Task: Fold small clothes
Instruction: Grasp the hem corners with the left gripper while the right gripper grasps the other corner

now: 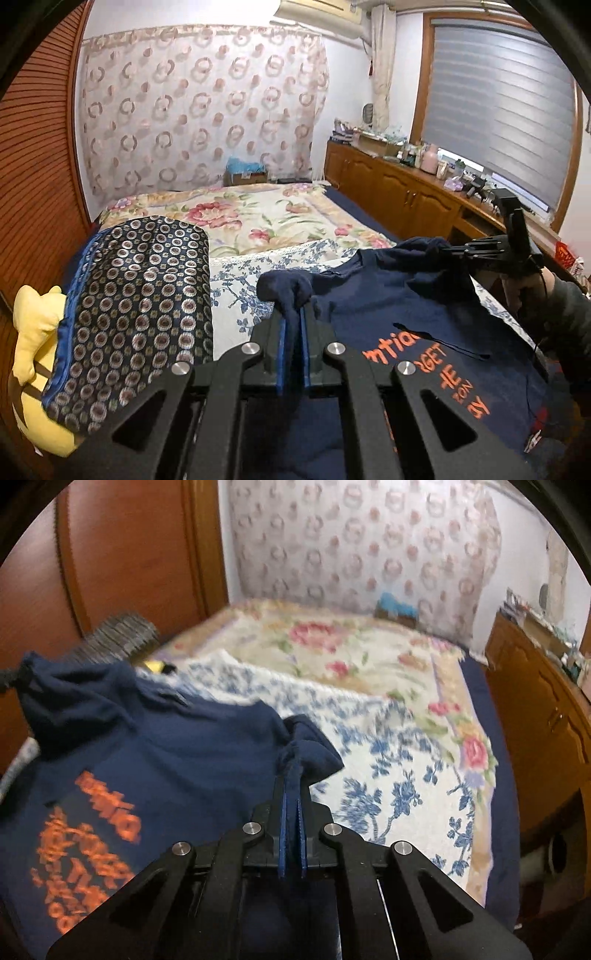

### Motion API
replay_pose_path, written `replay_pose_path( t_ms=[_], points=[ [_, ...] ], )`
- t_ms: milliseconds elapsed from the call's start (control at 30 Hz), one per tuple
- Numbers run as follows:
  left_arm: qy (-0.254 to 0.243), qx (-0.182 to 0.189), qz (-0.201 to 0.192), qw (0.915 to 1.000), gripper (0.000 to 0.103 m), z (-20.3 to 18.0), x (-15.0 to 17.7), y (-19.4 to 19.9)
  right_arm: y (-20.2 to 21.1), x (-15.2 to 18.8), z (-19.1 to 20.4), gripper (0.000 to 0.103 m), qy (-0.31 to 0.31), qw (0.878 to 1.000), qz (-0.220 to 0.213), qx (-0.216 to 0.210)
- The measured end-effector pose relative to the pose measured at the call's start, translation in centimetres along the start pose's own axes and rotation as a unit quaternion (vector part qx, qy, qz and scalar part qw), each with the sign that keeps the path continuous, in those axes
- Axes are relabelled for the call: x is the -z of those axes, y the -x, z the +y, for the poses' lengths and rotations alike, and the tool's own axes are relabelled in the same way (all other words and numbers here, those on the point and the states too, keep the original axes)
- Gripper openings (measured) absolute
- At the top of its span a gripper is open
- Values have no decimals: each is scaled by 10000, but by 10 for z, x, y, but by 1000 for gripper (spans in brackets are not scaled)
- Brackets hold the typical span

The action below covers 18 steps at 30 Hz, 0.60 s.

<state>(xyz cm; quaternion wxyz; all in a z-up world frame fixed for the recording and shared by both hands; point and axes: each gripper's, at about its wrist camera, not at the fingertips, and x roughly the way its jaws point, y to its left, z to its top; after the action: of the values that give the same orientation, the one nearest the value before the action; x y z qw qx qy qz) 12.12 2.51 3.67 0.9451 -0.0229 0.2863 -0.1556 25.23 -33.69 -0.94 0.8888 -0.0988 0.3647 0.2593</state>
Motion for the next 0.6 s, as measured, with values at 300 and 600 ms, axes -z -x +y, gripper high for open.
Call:
replay_pose_path(
  t_ms=[300, 600],
  points=[
    [76, -61, -262, 9996, 4, -8, 38, 63, 93, 27, 36, 2, 62, 9981, -617, 0],
    [238, -80, -325, 9992, 4, -14, 85, 117, 154, 81, 56, 2, -170, 9972, -732, 59]
  ],
)
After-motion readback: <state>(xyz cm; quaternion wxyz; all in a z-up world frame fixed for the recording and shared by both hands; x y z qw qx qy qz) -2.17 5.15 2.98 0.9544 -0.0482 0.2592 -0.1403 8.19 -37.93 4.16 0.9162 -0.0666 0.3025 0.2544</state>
